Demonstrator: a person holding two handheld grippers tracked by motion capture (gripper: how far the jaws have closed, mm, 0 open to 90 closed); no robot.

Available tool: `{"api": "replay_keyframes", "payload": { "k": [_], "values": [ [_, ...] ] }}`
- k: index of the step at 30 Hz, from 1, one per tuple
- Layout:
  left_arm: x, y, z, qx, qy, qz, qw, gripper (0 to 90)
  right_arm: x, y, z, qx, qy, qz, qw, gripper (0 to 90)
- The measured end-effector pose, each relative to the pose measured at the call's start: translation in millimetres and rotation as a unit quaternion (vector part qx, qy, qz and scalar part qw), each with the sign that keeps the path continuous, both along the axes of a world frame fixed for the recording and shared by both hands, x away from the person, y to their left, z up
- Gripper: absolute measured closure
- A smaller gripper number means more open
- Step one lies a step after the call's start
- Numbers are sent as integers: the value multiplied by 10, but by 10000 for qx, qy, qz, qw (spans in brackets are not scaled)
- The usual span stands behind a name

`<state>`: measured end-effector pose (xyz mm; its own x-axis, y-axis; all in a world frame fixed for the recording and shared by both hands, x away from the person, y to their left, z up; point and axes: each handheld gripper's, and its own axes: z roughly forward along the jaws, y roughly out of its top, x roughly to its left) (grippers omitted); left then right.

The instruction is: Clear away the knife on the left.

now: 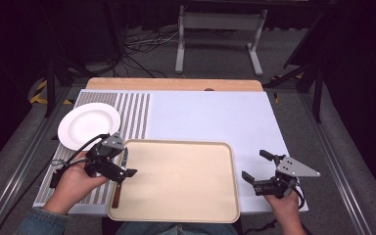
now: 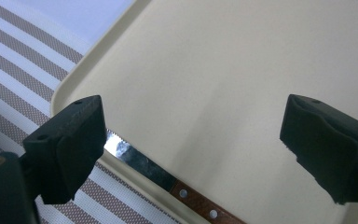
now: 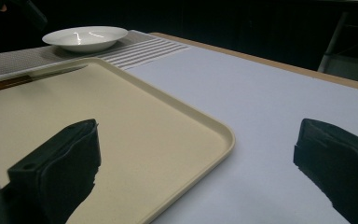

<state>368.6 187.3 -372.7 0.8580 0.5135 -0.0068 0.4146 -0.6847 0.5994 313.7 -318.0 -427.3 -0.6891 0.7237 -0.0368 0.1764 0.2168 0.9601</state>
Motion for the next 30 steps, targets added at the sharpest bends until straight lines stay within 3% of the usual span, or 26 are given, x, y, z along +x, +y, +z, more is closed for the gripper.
{"api": "replay_keyframes", "payload": {
  "k": [10, 14, 16, 22, 26, 27, 29, 30],
  "values": [
    [-92, 132, 80, -391, -362, 25, 9986, 37, -12, -19, 0, 25, -3, -35, 10000, 10],
    [-111, 203, 89, -577, -458, 49, 9973, 21, -20, -21, 0, 32, -3, -35, 10000, 10],
    [-128, 281, 98, -780, -565, 92, 9953, 13, -21, -23, -1, 33, -3, -42, 10000, 10],
    [-179, 495, 92, -1502, -726, 217, 9857, 5, -22, -23, -2, 25, 8, -44, 10000, 10],
    [-206, 591, 69, -1694, -892, 263, 9811, 3, -24, -23, 0, 35, -1, -33, 10000, 10],
    [-214, 626, 62, -1775, -955, 314, 9790, 2, -24, -23, 0, 35, -3, -32, 10000, 10],
    [-243, 690, 42, -2044, -1115, 359, 9719, 2, -23, -22, 0, 28, -13, -30, 10000, 10],
    [-258, 721, 34, -2116, -1152, 376, 9698, 2, -26, -21, 1, 36, -19, -46, 10000, 10]
  ]
}}
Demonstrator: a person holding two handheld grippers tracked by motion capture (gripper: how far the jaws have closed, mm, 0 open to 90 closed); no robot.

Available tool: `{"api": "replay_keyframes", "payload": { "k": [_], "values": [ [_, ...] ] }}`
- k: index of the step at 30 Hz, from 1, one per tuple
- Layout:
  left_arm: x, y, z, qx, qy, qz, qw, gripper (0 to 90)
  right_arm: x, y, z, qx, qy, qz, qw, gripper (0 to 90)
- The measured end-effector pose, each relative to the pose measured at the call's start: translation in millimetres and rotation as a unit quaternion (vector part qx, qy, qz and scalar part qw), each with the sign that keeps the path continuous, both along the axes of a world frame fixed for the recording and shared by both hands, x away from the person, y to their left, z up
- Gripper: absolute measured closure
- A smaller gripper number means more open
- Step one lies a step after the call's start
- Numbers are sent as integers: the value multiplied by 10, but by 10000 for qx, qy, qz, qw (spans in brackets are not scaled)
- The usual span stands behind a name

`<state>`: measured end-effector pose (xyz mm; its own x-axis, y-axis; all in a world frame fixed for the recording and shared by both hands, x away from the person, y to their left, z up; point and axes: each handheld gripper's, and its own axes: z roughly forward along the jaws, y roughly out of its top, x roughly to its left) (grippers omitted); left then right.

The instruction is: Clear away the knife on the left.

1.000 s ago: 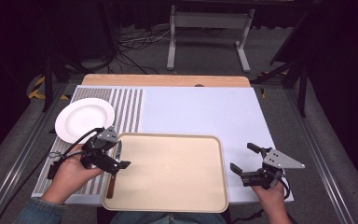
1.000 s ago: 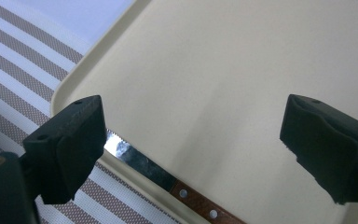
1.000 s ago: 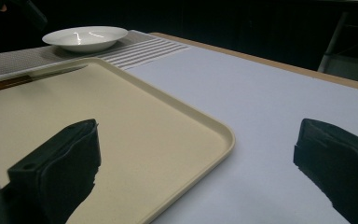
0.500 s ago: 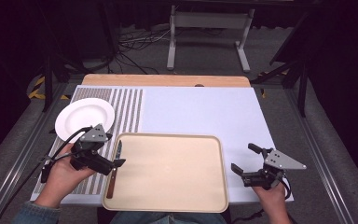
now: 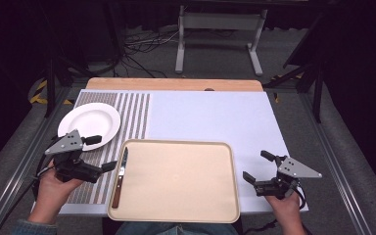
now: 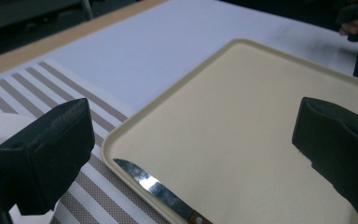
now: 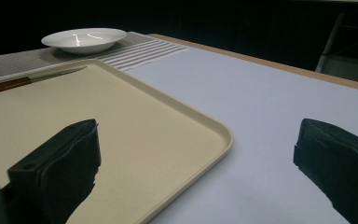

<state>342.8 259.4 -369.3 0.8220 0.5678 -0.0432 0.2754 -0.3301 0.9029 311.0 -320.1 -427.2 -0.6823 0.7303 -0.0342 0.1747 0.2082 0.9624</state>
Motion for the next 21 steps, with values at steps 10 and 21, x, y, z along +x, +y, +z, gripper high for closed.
{"api": "replay_keyframes", "payload": {
  "k": [10, 21],
  "values": [
    [-128, 253, -225, -431, -183, 314, 9984, 21, -4, -6, 4, -3, -19, -7, 10000, 10],
    [-216, 483, -450, -751, -346, 402, 9958, 12, -9, -10, 8, 6, -31, -34, 10000, 10]
  ]
}}
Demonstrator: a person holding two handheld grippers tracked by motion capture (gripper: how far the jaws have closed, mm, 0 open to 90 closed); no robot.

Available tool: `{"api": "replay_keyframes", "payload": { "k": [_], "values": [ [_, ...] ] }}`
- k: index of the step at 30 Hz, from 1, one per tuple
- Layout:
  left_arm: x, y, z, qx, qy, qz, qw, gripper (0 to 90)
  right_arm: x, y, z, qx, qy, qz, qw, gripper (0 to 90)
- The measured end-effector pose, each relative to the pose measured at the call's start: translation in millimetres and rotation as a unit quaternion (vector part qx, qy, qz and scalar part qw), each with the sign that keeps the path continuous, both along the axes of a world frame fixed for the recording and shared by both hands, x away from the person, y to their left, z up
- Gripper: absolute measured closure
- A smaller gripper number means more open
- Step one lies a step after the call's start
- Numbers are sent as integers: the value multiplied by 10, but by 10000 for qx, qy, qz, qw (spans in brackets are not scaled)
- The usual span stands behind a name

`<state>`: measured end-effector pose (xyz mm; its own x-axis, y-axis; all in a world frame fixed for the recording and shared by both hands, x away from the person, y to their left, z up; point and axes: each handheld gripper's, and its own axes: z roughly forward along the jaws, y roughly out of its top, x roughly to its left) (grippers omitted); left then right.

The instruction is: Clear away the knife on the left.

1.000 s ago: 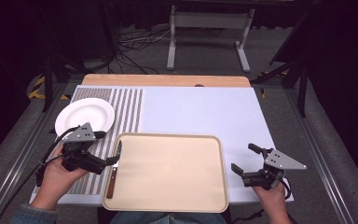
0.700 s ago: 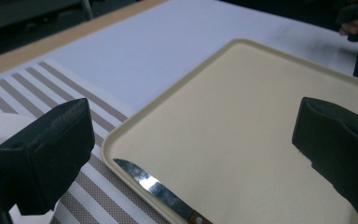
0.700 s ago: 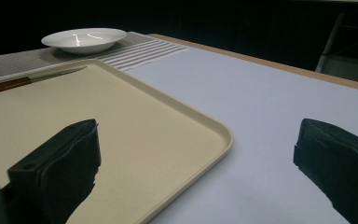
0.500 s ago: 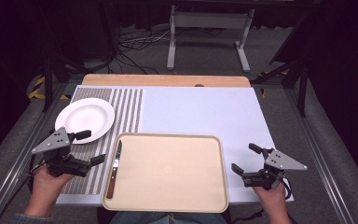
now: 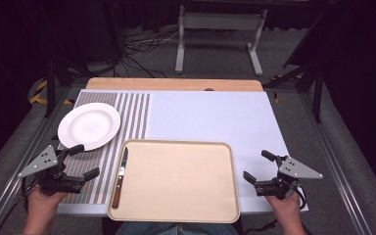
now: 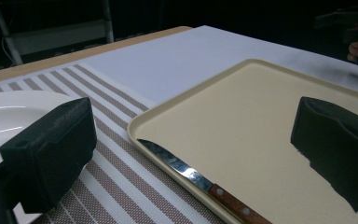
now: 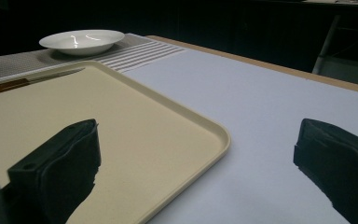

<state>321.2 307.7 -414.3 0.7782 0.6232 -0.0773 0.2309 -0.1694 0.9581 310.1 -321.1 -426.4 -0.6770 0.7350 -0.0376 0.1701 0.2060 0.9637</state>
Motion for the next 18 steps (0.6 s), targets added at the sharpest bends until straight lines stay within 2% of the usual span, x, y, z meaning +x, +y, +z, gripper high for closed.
{"api": "replay_keyframes", "payload": {
  "k": [3, 7, 11, 13, 16, 18],
  "values": [
    [-4, 74, -85, -78, -15, 49, 10000, 10, -1, -5, 1, 4, 1, -23, 10000, 10],
    [11, 124, -171, -231, 102, 106, 9996, 10, 1, -5, 2, -7, -12, -10, 10000, 10],
    [43, 138, -279, -162, 185, 74, 9997, 4, -2, -8, 6, -10, -20, -2, 10000, 10],
    [60, 154, -324, -14, 180, 153, 9997, 4, -1, -9, 6, -8, -28, 10, 10000, 10],
    [79, 195, -353, -93, 213, 166, 9996, 3, 0, -7, 2, -14, -16, 25, 10000, 10],
    [77, 188, -357, -60, 214, 140, 9997, 3, 2, -10, 1, -12, -13, 27, 10000, 10]
  ]
}}
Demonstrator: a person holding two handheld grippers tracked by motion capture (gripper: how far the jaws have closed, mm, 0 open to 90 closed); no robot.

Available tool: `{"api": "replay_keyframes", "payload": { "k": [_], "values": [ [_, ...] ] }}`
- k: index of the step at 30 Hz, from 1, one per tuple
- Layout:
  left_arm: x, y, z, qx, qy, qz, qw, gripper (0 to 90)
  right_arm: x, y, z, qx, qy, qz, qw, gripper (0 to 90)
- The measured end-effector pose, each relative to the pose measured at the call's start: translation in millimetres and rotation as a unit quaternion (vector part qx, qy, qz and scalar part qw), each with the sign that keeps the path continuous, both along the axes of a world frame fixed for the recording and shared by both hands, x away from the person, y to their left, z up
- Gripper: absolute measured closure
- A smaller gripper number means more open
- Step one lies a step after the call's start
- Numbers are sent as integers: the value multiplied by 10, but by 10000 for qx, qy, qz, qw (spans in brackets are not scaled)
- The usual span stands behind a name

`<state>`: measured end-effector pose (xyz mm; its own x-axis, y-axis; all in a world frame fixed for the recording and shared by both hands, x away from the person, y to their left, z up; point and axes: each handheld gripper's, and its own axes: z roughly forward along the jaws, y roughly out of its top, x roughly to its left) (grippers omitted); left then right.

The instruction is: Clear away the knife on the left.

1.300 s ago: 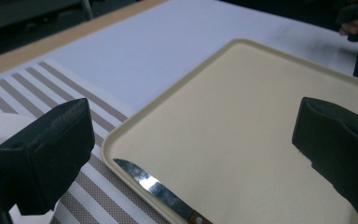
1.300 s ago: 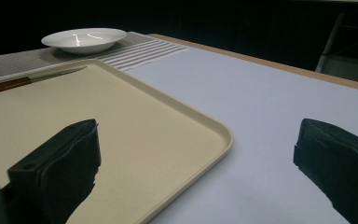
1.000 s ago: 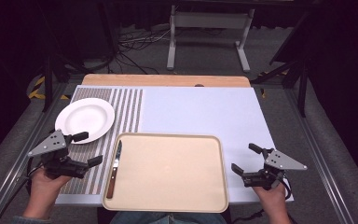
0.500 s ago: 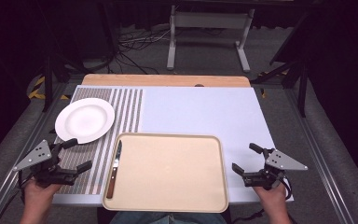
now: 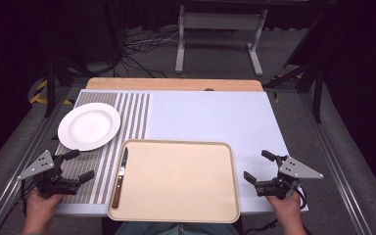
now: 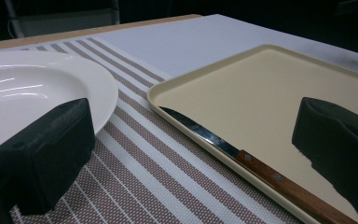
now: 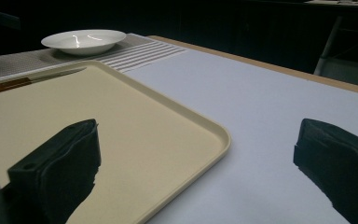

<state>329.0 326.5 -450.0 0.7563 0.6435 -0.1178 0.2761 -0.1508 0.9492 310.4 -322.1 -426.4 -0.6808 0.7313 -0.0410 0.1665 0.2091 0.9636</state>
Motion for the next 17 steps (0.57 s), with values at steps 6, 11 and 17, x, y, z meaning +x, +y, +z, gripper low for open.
{"api": "replay_keyframes", "payload": {
  "k": [6, 11, 17],
  "values": [
    [14, -49, -20, 146, 124, -40, 9998, 3, 4, -9, -3, 4, 11, -6, 10000, 10],
    [8, -32, -18, 143, 104, 5, 9998, 3, 9, -3, -4, -11, 18, 2, 10000, 10],
    [11, -44, -12, 187, 87, 46, 9998, 3, 9, -5, -7, 1, 19, 9, 10000, 10]
  ]
}}
